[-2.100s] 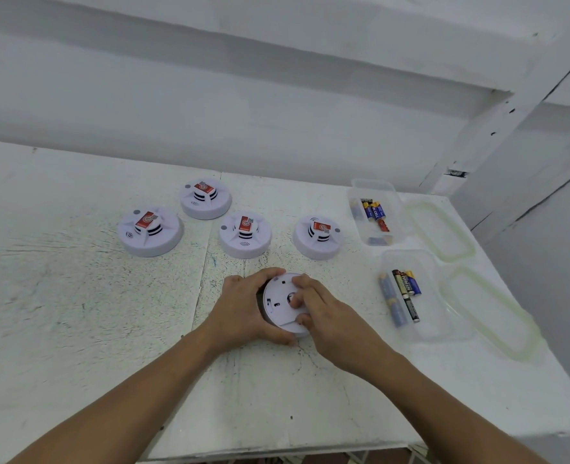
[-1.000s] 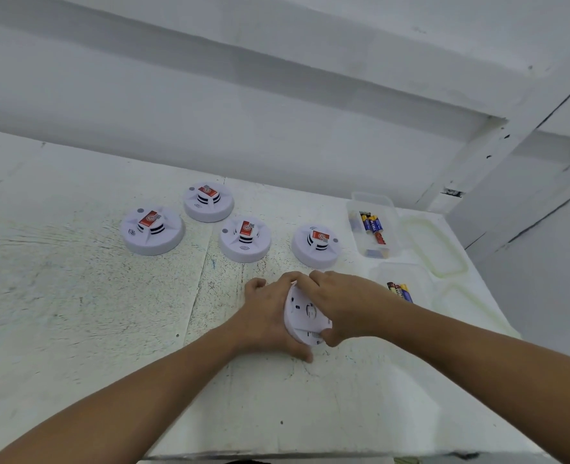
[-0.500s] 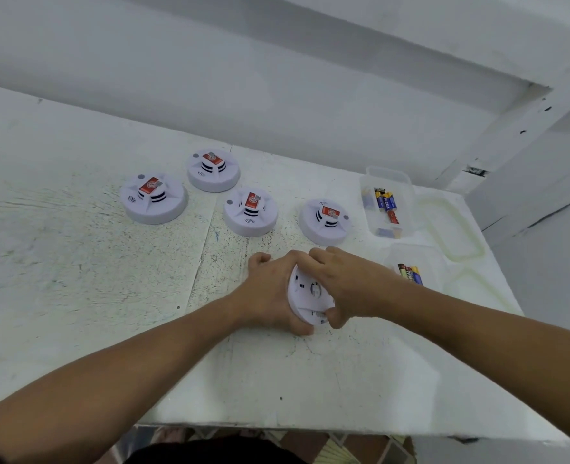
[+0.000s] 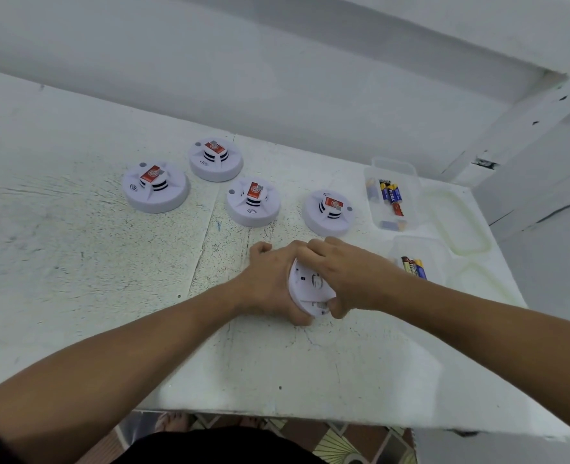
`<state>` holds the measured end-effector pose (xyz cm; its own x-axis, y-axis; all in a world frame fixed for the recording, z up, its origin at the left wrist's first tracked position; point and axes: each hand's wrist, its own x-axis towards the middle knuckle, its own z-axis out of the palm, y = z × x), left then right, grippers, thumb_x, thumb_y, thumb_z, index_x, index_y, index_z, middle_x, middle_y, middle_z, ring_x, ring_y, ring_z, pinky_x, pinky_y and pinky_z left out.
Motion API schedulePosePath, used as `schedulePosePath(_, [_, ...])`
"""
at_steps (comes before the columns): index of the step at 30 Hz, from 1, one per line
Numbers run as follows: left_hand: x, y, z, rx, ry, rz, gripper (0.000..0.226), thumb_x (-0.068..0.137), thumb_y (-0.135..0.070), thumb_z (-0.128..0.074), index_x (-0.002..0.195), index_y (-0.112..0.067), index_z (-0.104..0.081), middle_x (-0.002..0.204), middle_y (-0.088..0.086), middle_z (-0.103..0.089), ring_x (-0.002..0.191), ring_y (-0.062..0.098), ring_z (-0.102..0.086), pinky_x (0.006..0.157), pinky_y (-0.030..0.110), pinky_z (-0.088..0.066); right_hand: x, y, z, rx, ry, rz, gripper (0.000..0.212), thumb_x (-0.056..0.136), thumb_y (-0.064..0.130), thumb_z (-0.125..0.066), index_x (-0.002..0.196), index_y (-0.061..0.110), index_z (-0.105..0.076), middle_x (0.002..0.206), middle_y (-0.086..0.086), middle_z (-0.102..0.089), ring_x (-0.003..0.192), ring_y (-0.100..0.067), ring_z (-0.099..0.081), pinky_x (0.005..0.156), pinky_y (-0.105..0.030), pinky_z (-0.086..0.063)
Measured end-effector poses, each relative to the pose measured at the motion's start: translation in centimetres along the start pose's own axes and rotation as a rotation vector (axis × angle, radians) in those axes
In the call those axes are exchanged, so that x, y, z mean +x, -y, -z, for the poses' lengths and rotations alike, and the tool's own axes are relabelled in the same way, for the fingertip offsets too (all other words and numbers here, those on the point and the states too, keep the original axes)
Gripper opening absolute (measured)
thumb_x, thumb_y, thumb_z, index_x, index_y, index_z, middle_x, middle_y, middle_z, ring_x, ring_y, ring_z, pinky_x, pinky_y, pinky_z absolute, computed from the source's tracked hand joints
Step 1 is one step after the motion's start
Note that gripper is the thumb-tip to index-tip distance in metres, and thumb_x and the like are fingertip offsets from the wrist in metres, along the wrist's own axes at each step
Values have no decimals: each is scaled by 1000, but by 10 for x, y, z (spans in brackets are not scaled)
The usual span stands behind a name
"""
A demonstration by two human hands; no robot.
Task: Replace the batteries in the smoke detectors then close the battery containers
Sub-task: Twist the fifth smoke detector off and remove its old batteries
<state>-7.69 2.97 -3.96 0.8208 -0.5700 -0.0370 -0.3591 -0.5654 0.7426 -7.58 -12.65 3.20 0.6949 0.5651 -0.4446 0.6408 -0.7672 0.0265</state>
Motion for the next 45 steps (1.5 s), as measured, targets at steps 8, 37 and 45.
schedulePosePath(8, [2,2,-1,30,12,-5,78,43,-50,-77,113,-37,-47,106,-22,-42,94,-2,-47,103,38,-19,0,1,0,-87,2,34,97,63,30,-85,138,21,-23,144,0,-31,115,-21,-39,88,-35,-50])
schedulePosePath(37, [-5,-1,-4,20,-104,5,67,43,-66,-66,101,-42,-41,91,-27,-49,89,-14,-46,101,42,-20,2,-18,-10,541,-134,-62,54,66,32,-83,105,20,-47,98,11,-39,90,-7,-34,68,-17,-31])
schedulePosePath(45, [-7,-4,-5,50,-119,2,67,46,-70,-62,104,-39,-48,96,-22,-53,92,-5,-50,100,44,-18,7,-16,-8,494,-151,-74,50,61,30,-86,86,24,-43,84,12,-39,74,-4,-35,60,-21,-30])
